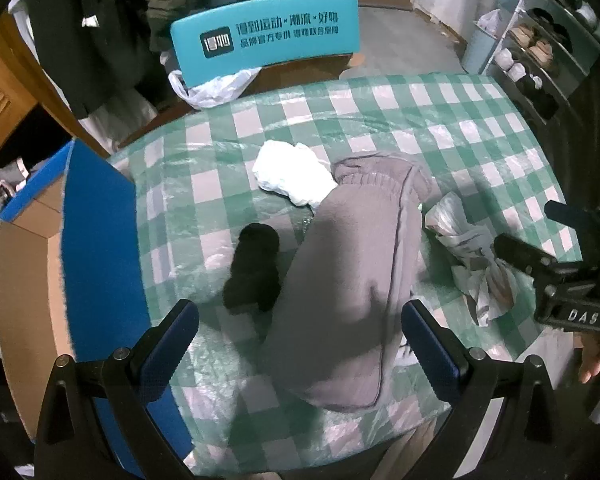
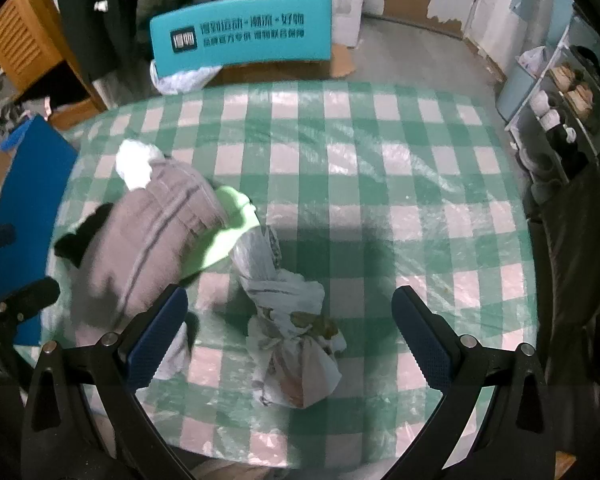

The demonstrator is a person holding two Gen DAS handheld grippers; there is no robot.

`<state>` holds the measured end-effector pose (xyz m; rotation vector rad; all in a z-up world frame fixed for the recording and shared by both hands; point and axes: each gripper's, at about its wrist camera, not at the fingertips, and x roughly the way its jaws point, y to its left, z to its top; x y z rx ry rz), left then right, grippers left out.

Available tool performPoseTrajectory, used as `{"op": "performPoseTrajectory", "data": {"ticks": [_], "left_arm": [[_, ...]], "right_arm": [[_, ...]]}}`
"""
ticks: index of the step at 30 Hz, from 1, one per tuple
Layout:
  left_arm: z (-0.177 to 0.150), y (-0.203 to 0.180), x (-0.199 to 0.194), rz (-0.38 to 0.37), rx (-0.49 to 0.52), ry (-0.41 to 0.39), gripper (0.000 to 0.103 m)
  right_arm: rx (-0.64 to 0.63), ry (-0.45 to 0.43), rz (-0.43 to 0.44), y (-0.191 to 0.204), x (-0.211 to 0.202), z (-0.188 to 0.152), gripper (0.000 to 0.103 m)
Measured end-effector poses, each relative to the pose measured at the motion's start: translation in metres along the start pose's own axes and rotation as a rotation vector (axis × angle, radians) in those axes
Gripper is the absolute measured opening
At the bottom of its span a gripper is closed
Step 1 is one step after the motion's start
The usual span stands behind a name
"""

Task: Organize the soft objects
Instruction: 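Grasp the grey fleece sock with the left tool while the right tool grasps the wrapped cloth bundle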

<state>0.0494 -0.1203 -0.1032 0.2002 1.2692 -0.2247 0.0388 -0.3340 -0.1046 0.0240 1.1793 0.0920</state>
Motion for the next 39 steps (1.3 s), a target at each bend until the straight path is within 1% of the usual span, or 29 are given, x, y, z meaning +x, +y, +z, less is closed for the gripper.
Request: {"op": "performPoseTrajectory", "data": {"ticks": [6,12,17,23,27,28,30,34,39], "left_arm": [[0.002,-0.007,0.014,0.005,0.01,0.016,0.102],[0.007,-0.009,0.022,-0.013,0.0,0.03,0.102],[0.012,-0.014,0.03,-0.015,0.009,0.043,0.102],[0.015,-0.018,0.035,-0.024,0.016,0.055,0.102],[0.017,-0.021,0.038,-0.031,0.018,0.061,0.102],[0.017,-0.022,0.039,-0.033,0.018,0.063,0.102],[0.018,-0.024,0.041,-0.036,0.022,0.066,0.102],[0.018,-0.031,0.045,-0.03,0.039,0.072,0.102],[0.019,-0.039,0.055,-0.011,0.062,0.09,0.102]], "right_arm": [[-0.012,0.039,-0.005,0.0,0.02,-0.002,0.101],[-0.037,0.059,-0.026,0.001,0.037,-0.004,0.101],[-0.052,0.067,-0.038,0.001,0.047,-0.005,0.097],[-0.09,0.099,-0.042,0.006,0.061,-0.006,0.086],[-0.103,0.126,-0.04,0.008,0.068,-0.009,0.071],[-0.102,0.132,-0.036,0.007,0.069,-0.01,0.064],[-0.099,0.143,-0.033,0.008,0.07,-0.009,0.053],[-0.083,0.143,-0.043,0.006,0.068,-0.008,0.049],[-0.026,0.133,-0.022,-0.002,0.061,-0.005,0.048]]}}
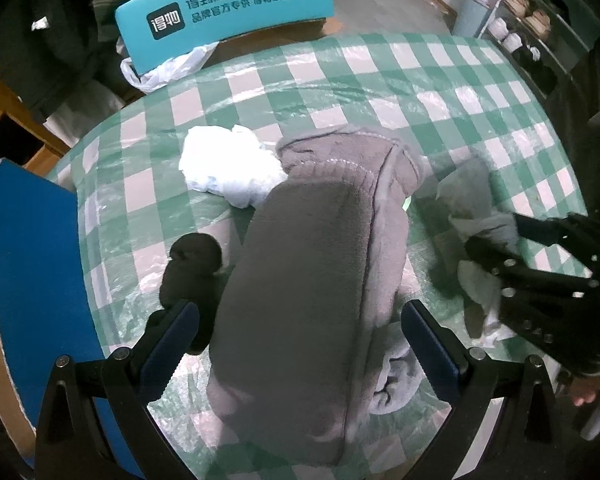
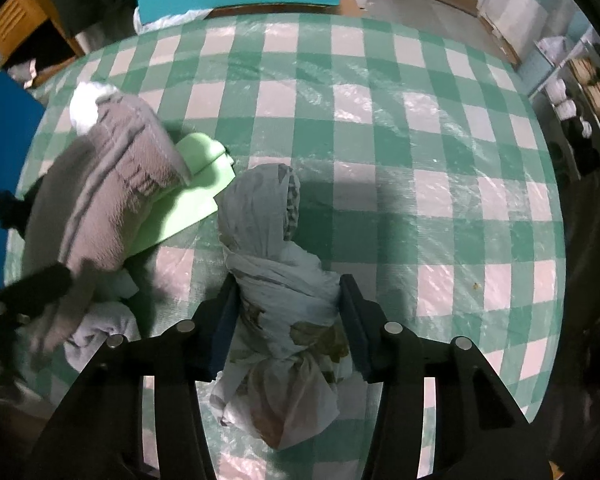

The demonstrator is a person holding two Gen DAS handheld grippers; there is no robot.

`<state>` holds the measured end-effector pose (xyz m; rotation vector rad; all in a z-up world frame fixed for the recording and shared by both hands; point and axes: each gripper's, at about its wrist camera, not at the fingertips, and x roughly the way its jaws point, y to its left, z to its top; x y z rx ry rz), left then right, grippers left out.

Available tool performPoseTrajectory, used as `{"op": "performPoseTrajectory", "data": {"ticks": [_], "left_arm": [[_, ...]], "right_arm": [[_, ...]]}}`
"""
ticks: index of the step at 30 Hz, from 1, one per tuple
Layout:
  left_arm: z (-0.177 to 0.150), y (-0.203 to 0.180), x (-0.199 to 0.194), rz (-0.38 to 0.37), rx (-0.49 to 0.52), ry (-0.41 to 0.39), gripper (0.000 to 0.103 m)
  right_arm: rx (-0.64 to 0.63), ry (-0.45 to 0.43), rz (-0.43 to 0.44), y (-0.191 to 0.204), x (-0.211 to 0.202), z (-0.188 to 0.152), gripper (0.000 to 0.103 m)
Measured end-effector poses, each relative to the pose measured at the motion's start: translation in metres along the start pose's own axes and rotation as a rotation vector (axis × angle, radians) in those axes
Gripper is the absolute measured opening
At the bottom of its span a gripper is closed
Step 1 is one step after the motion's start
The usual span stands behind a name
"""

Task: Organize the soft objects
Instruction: 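Grasp the grey fleece sock with the left tool while the right tool grasps the wrapped cloth bundle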

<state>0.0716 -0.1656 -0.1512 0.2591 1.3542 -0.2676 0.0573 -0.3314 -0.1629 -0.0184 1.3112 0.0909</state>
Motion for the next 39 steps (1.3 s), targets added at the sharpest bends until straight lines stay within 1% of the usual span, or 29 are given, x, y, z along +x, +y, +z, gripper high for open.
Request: {"op": "performPoseTrajectory", "data": {"ticks": [4,8,10,11,13,15,16,18,19,21,24,34,39], "left_arm": [[0.002,-0.005,0.011,0.035,0.028,0.021,0.102],[0.004,-0.005,0.015,0.031,0.038,0.024,0.101],[0.004,-0.004,0.014,0.019,0.04,0.019,0.093],[0.004,-0.003,0.013,0.014,0.038,0.02,0.088],[0.004,-0.001,0.01,0.001,0.029,0.012,0.083],[0.004,0.001,0.007,-0.011,0.024,-0.003,0.069],[0.004,0.002,0.007,-0.016,0.022,-0.004,0.065],[0.004,0.005,0.005,-0.031,0.013,-0.007,0.051],[0.003,0.005,0.004,-0.036,0.012,-0.01,0.049],[0.003,0.006,0.0,-0.041,0.014,-0.018,0.039],[0.001,0.006,-0.007,-0.045,0.022,-0.034,0.034],[-0.005,0.018,-0.039,-0.104,-0.001,-0.077,0.034],[-0.011,0.026,-0.053,-0.118,-0.013,-0.1,0.034]], "right_arm": [[0.01,-0.005,0.012,0.003,-0.006,0.002,0.048],[0.011,-0.009,0.024,0.0,-0.011,0.008,0.048],[0.013,-0.011,0.031,-0.001,-0.012,0.011,0.048],[0.012,-0.012,0.033,-0.001,-0.014,0.007,0.048],[0.011,-0.014,0.035,-0.001,-0.014,0.004,0.048],[0.013,-0.015,0.037,-0.001,-0.016,0.003,0.048],[0.014,-0.016,0.037,0.001,-0.017,0.003,0.048],[0.015,-0.02,0.038,0.001,-0.019,0.003,0.048],[0.015,-0.023,0.038,0.001,-0.02,0.003,0.048],[0.015,-0.027,0.04,0.001,-0.022,0.003,0.048],[0.013,-0.036,0.04,0.002,-0.026,0.002,0.048],[0.009,-0.069,0.047,0.008,-0.048,0.004,0.048],[0.002,-0.094,0.055,0.01,-0.062,0.003,0.048]]}}
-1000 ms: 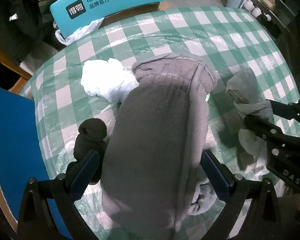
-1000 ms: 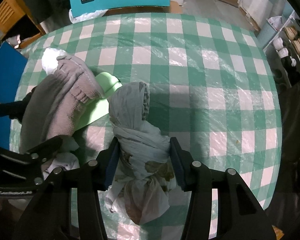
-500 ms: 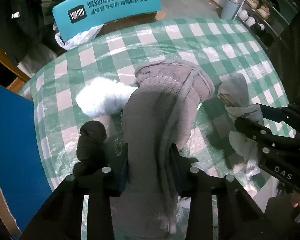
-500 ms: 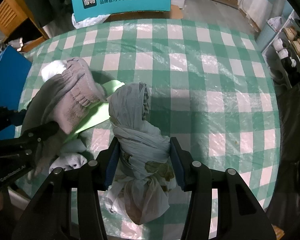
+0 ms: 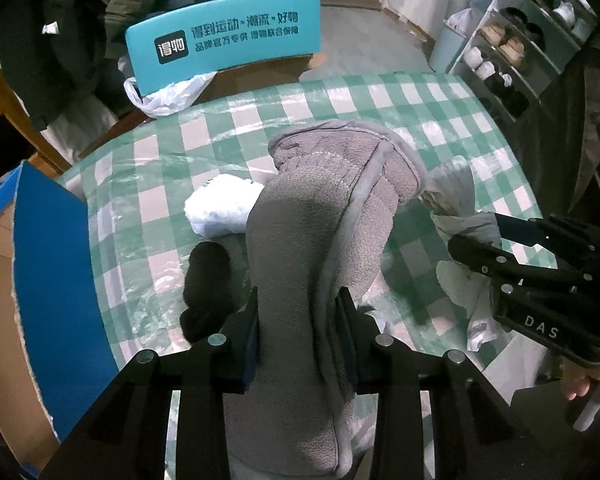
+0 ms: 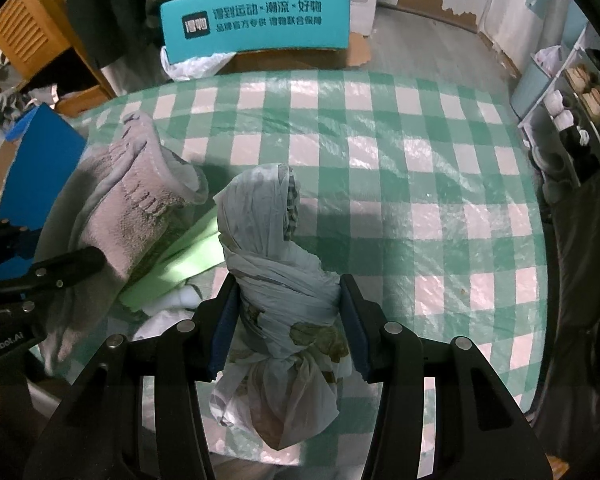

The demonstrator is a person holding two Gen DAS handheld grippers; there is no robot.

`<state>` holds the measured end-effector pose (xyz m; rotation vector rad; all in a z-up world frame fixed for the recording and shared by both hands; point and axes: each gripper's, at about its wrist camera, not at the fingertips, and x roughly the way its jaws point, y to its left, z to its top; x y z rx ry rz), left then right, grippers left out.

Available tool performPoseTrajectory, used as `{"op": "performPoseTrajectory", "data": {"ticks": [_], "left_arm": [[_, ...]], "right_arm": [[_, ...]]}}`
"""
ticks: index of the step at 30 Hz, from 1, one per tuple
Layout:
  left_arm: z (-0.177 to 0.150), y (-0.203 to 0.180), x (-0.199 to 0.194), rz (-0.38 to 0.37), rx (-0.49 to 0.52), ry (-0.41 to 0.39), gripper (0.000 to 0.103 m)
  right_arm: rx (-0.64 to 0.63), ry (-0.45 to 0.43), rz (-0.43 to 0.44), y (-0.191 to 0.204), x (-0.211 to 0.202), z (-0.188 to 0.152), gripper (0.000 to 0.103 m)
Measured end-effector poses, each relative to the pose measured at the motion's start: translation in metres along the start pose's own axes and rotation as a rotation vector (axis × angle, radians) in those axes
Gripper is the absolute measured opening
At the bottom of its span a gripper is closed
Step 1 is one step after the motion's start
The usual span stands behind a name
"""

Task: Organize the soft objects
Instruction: 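Grasp the grey fleece sock with the left tool while the right tool grasps the wrapped cloth bundle, then carry the grey sock and cloth bundle with both tools over the cardboard box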

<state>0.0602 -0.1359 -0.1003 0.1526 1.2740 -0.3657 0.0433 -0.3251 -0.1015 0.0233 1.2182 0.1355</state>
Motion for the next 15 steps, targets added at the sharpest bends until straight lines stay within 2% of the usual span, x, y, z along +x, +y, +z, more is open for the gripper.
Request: {"op": "performPoseTrajectory", "data": {"ticks": [15], "left_arm": [[-0.014,0.018,-0.043,-0.025,-0.033,-0.071,0.032]], "right_arm": [[-0.019,-0.05,0.017,0.018,-0.036,0.003,0.048]]}}
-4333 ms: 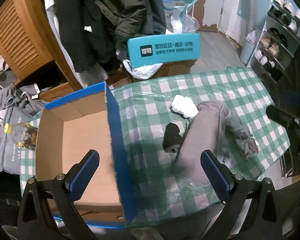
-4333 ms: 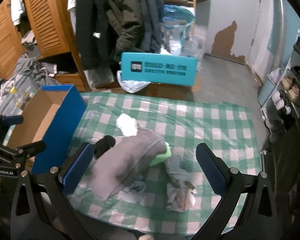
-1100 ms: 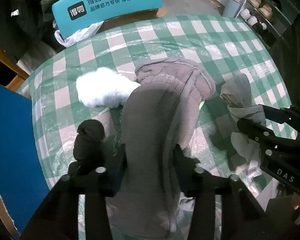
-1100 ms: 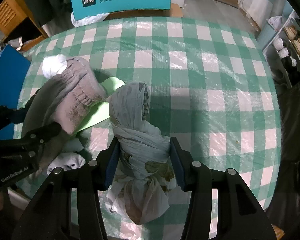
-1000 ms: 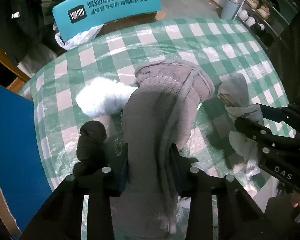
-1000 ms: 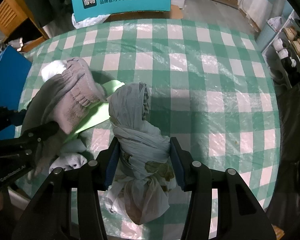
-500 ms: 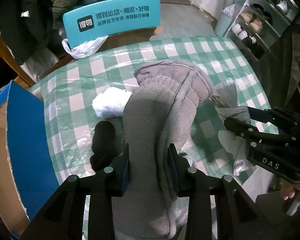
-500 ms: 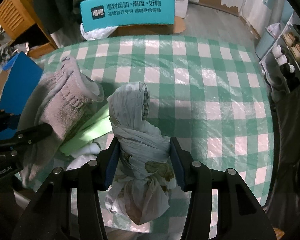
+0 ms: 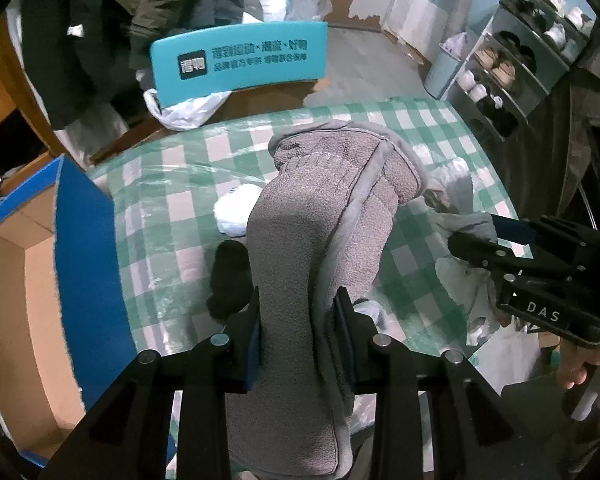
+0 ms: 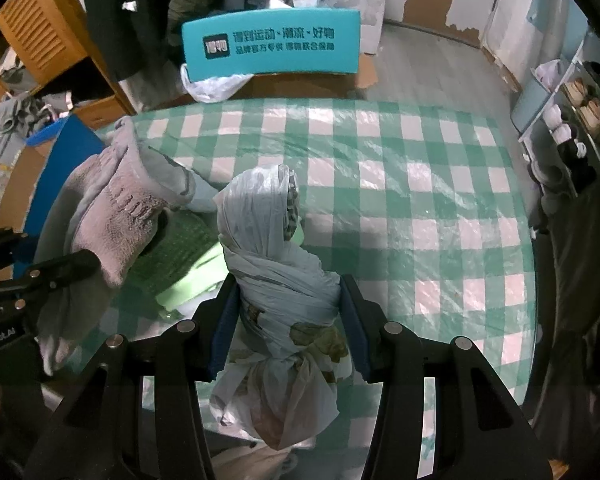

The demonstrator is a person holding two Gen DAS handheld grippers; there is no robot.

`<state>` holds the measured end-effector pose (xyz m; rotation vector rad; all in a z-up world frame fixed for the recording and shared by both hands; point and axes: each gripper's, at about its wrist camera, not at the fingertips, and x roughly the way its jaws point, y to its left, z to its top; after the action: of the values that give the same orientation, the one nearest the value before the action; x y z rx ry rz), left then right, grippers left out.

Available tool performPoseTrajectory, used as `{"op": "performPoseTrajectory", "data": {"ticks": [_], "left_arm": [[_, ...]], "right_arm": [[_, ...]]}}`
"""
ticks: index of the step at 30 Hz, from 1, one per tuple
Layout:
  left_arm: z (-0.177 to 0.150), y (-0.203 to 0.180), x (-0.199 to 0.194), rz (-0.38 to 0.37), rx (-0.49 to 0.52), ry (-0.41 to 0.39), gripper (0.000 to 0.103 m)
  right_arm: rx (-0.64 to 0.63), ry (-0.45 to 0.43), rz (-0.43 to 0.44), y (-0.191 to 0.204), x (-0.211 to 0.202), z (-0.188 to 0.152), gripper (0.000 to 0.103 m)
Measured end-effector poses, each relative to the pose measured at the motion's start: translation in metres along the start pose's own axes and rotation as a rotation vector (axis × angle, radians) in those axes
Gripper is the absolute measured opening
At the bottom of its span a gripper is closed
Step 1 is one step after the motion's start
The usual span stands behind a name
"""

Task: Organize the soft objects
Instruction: 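Carry the grey sock and cloth bundle with both tools over the cardboard box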

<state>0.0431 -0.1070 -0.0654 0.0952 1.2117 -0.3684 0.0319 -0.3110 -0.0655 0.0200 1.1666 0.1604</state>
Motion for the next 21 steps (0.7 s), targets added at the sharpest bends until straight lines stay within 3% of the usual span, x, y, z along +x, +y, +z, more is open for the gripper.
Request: {"op": "performPoseTrajectory", "data": {"ticks": [21], "left_arm": [[-0.013,0.037,-0.057,0.095,-0.025,-0.106,0.032]], "right_arm": [[-0.109,-0.08,0.062,0.065,-0.043,0.02,0.048]]}}
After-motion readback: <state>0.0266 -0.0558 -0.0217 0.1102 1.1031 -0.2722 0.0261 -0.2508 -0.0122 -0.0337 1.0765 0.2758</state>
